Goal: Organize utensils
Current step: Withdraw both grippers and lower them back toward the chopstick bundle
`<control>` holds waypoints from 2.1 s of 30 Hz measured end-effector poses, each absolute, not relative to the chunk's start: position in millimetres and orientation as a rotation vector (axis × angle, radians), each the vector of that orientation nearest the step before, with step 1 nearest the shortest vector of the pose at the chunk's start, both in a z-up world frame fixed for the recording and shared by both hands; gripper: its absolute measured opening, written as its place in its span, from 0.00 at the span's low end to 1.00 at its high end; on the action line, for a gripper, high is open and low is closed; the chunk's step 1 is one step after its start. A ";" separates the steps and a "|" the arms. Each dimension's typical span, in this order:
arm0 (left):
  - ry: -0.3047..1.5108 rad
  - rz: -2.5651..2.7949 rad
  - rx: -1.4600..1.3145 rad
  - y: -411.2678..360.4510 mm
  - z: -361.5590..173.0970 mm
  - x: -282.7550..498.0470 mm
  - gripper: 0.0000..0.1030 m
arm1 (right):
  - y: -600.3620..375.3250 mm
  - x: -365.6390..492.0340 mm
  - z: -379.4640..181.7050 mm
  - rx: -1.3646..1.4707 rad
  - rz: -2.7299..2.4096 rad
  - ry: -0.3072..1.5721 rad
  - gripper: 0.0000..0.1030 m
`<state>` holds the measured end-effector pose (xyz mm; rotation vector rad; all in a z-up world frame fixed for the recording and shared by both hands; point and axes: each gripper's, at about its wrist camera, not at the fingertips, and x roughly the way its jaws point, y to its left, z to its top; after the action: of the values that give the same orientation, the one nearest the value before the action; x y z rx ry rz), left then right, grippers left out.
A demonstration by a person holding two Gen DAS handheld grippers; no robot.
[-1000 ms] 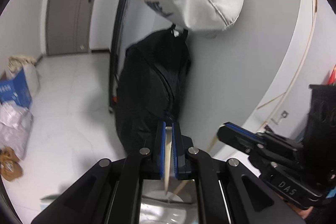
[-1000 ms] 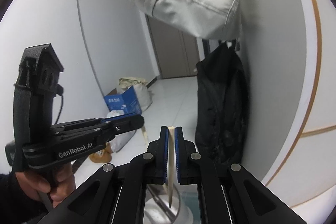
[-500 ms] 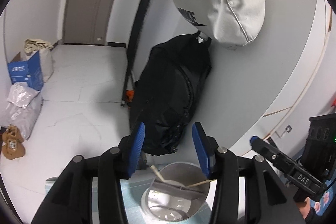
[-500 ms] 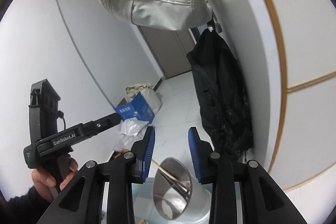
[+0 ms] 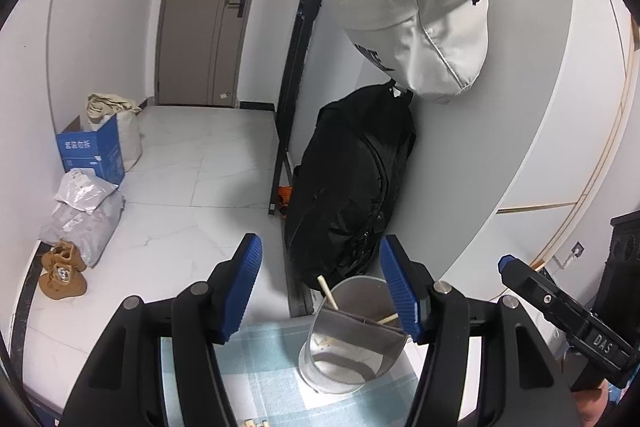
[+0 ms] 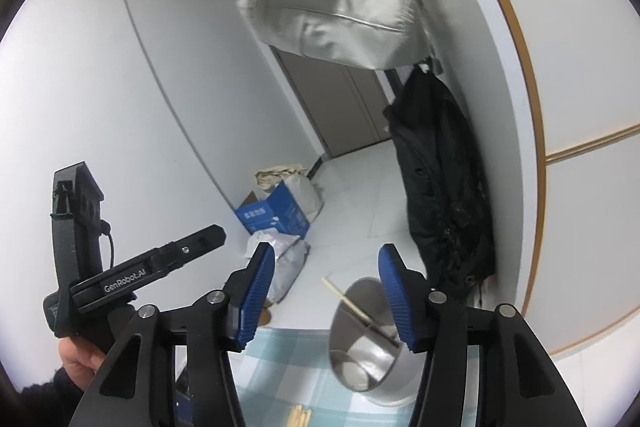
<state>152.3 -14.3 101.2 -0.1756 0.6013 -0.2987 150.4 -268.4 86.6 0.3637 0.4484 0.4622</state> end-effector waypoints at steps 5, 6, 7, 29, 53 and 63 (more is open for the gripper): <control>0.591 -0.275 -0.178 -8.1 98.3 136.4 0.69 | -256.9 128.2 90.3 0.352 0.479 0.421 0.66; 0.589 -0.276 -0.176 -7.1 97.1 132.6 0.69 | -254.6 123.9 89.8 0.352 0.483 0.420 0.66; 0.589 -0.274 -0.172 -6.5 96.0 128.7 0.69 | -252.9 120.0 88.7 0.351 0.486 0.420 0.68; 0.668 -0.138 -0.182 23.1 5.4 82.0 0.71 | -193.3 65.8 -2.6 0.214 0.514 0.491 0.95; 0.762 -0.044 -0.305 84.9 -77.0 93.0 0.72 | -136.4 101.2 -113.9 0.097 0.494 0.926 0.89; 0.799 -0.025 -0.374 102.8 -83.4 103.4 0.72 | -104.7 137.0 -146.7 0.000 0.452 1.106 0.38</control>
<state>103.4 102.8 -83.4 -0.3735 0.7990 -0.0245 137.0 -104.7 -146.7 -0.0004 1.1059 0.4523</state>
